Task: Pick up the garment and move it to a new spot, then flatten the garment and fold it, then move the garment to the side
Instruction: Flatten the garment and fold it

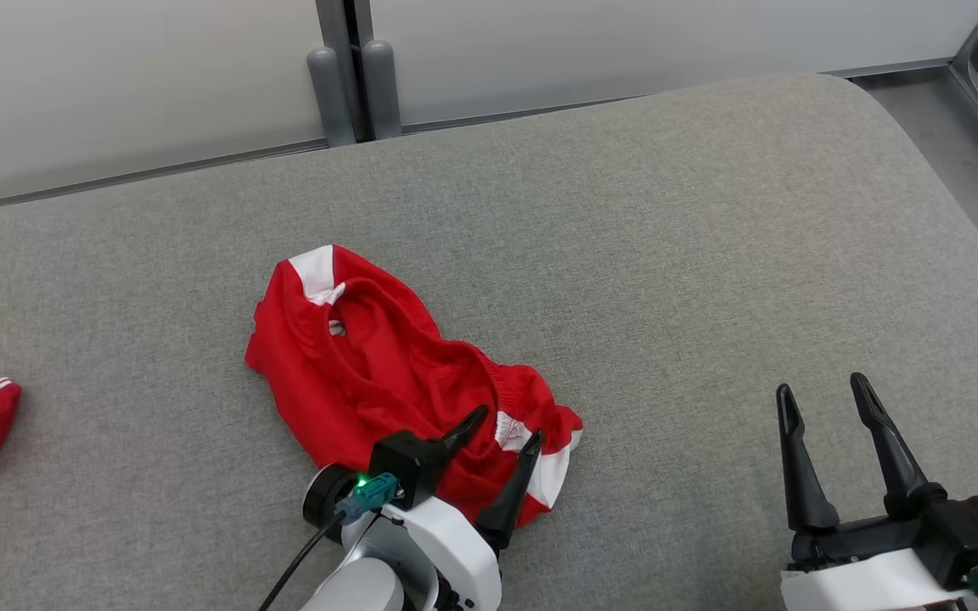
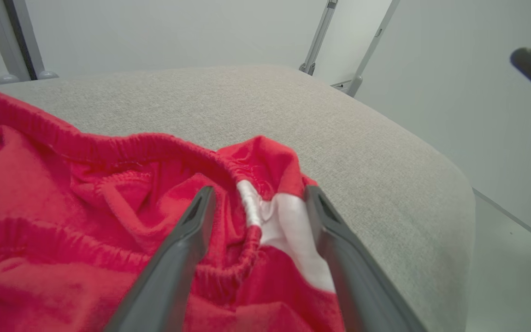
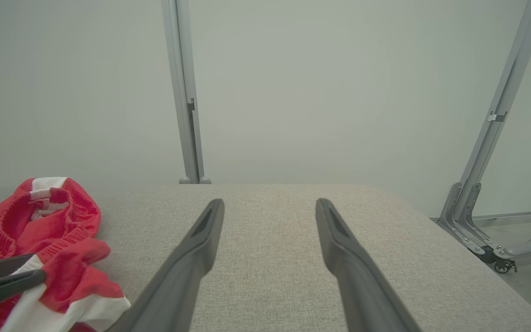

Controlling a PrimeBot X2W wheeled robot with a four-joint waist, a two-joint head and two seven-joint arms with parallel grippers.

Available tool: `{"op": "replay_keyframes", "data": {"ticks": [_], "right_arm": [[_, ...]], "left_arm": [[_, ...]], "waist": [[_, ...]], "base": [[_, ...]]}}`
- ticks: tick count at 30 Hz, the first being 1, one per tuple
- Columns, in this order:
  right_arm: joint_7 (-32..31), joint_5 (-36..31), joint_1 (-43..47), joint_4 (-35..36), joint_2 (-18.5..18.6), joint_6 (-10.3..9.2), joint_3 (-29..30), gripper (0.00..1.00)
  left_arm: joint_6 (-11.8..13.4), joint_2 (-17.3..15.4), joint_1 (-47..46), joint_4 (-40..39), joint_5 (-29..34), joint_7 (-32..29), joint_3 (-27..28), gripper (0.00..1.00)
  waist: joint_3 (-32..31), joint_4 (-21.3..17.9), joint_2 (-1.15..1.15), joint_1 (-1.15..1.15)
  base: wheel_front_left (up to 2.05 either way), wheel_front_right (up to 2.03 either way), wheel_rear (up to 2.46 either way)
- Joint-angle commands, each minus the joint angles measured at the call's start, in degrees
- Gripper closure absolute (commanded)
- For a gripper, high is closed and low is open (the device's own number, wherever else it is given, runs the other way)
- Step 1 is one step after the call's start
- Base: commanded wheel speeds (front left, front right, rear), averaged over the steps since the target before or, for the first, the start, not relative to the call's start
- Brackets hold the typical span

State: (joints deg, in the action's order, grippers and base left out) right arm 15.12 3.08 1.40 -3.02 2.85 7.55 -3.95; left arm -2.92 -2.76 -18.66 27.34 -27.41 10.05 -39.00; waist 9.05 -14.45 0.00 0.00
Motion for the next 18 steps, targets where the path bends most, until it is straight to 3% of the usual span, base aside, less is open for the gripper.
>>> {"op": "replay_keyframes", "data": {"ticks": [1, 4, 6, 7, 10, 11, 12, 13, 14, 18], "right_arm": [[0.06, 0.39, -0.3, 0.23, 0.07, -0.12, 0.33, 0.0], [0.05, 0.49, -0.14, 0.3, 0.07, -0.12, 0.37, 0.0], [0.06, 0.69, -0.23, 0.37, 0.07, -0.12, 0.36, 0.0], [0.06, 0.69, -0.23, 0.37, 0.07, -0.12, 0.36, 0.0], [0.06, 0.84, -0.64, 0.54, 0.07, -0.12, 0.29, 0.0], [0.06, 0.77, -0.84, 0.56, 0.07, -0.12, 0.15, 0.0], [0.06, 0.77, -0.84, 0.56, 0.07, -0.12, 0.15, 0.0], [0.06, 0.75, -1.02, 0.54, 0.08, -0.12, 0.11, 0.0], [0.06, 0.71, -1.33, 0.56, 0.07, -0.12, 0.04, 0.0], [0.06, 0.72, -1.42, 0.48, 0.08, -0.12, 0.17, 0.0]], "left_arm": [[0.39, -0.26, -0.1, 0.05, -0.81, 0.05, 0.31, 0.06], [0.42, -0.26, 0.69, 0.33, -1.71, -0.34, 0.29, 0.25], [0.41, -0.28, 0.88, 0.49, -2.24, -0.67, 0.24, 0.53], [0.41, -0.28, 0.88, 0.49, -2.24, -0.67, 0.24, 0.53], [0.72, -0.58, 1.14, 1.14, -2.46, -1.73, 0.23, 0.77], [1.34, -0.76, 1.03, 1.77, -2.54, -2.28, 0.37, 0.68], [1.34, -0.76, 1.03, 1.77, -2.54, -2.28, 0.37, 0.68], [1.61, -0.85, 0.75, 2.04, -2.28, -2.45, 0.27, 0.54], [2.07, -0.79, 0.37, 1.98, -2.64, -1.91, 0.68, 0.0], [3.45, -0.72, -0.11, 1.45, -2.64, 0.08, 1.49, 0.0]], "waist": [[0.06, 0.11, 0.0, 0.0], [0.02, 0.19, 0.0, 0.0], [0.09, 0.26, 0.0, 0.0], [0.09, 0.26, 0.0, 0.0], [0.3, 0.37, 0.0, 0.0], [0.4, 0.39, 0.0, 0.0], [0.4, 0.39, 0.0, 0.0], [0.47, 0.38, 0.0, 0.0], [0.59, 0.35, 0.0, 0.0], [0.64, 0.34, 0.0, 0.0]], "base": [[0.0, 0.0, 0.0], [0.0, 0.0, 0.0], [0.0, 0.0, 0.0], [0.0, 0.0, 0.0], [0.0, 0.0, 0.0], [0.0, 0.0, 0.0], [0.0, 0.0, 0.0], [0.0, 0.0, 0.0], [0.0, 0.0, 0.0], [0.0, 0.0, 0.0]]}}
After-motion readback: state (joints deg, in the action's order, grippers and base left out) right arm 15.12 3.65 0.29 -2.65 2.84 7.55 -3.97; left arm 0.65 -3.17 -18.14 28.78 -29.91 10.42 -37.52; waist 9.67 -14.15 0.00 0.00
